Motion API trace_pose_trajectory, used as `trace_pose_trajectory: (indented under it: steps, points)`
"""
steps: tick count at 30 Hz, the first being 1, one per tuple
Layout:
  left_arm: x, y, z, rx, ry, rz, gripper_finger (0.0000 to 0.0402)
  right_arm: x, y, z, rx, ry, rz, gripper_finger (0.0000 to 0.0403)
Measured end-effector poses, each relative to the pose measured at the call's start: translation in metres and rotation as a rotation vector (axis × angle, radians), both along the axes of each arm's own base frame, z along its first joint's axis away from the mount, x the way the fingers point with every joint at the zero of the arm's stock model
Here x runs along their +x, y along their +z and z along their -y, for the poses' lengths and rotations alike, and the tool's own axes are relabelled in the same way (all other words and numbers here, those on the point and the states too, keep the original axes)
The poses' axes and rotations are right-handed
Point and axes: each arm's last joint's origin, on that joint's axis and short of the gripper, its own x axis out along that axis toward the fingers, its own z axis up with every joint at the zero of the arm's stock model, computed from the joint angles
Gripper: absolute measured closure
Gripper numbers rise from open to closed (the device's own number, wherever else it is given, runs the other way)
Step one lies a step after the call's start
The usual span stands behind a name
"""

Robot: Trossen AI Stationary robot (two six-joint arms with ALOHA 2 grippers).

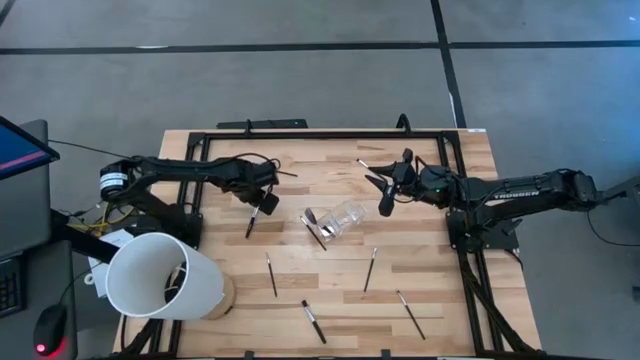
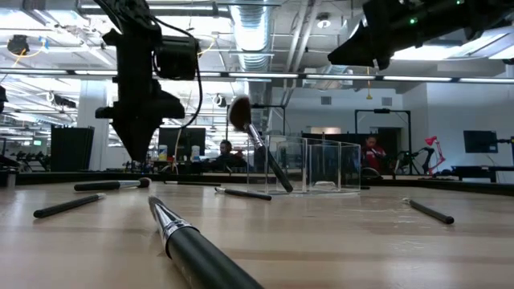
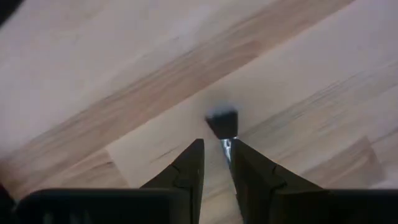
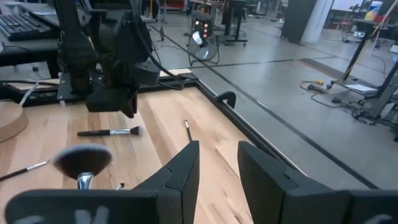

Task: Put items in baskets/containers
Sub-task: Put the top black blush brush into the transparent organizer

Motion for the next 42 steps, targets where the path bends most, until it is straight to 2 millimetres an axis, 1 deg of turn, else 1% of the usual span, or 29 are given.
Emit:
trace_pose_trajectory:
  steps: [2, 6, 10, 13, 19, 21, 24, 27, 31, 37, 42]
  points:
    - [0.002, 0.001, 0.002, -0.009, 0.013, 0.028, 0.0325, 0.000, 0.000, 0.000, -0.012, 0.002, -0.006, 0.0301]
    - [0.001, 0.007, 0.007, -0.116, 0.039, 0.091, 0.0325, 0.000, 0.000, 0.002, -0.028, -0.004, -0.013, 0.0301]
    - [0.002, 0.005, 0.007, -0.144, 0.049, 0.093, 0.0318, -0.003, 0.002, 0.008, -0.030, -0.035, -0.001, 0.0301]
    - [0.003, 0.001, 0.007, -0.153, 0.049, 0.073, 0.0299, -0.005, 0.004, 0.011, -0.029, -0.048, 0.004, 0.0301]
    - [0.007, -0.014, 0.006, -0.164, 0.052, -0.005, 0.0241, -0.009, 0.006, 0.011, -0.024, -0.027, 0.003, 0.0301]
    - [0.008, -0.020, 0.005, -0.172, 0.055, -0.024, 0.0228, -0.009, 0.006, 0.011, -0.026, -0.028, 0.008, 0.0301]
    - [0.010, -0.025, 0.004, -0.174, 0.058, -0.049, 0.0221, -0.009, 0.006, 0.011, -0.026, -0.028, 0.004, 0.0301]
    - [0.009, -0.028, 0.002, -0.166, 0.064, -0.064, 0.0225, -0.009, 0.006, 0.011, -0.032, -0.027, -0.001, 0.0301]
    - [0.007, -0.032, 0.000, -0.170, 0.073, -0.076, 0.0247, -0.010, 0.005, 0.011, -0.038, -0.025, -0.015, 0.0301]
    - [-0.002, -0.043, 0.003, -0.179, 0.085, -0.111, 0.0283, -0.010, 0.003, 0.011, -0.037, -0.025, -0.031, 0.0301]
    - [-0.005, -0.048, 0.005, -0.178, 0.086, -0.105, 0.0300, -0.010, 0.003, 0.011, -0.036, -0.026, -0.031, 0.0301]
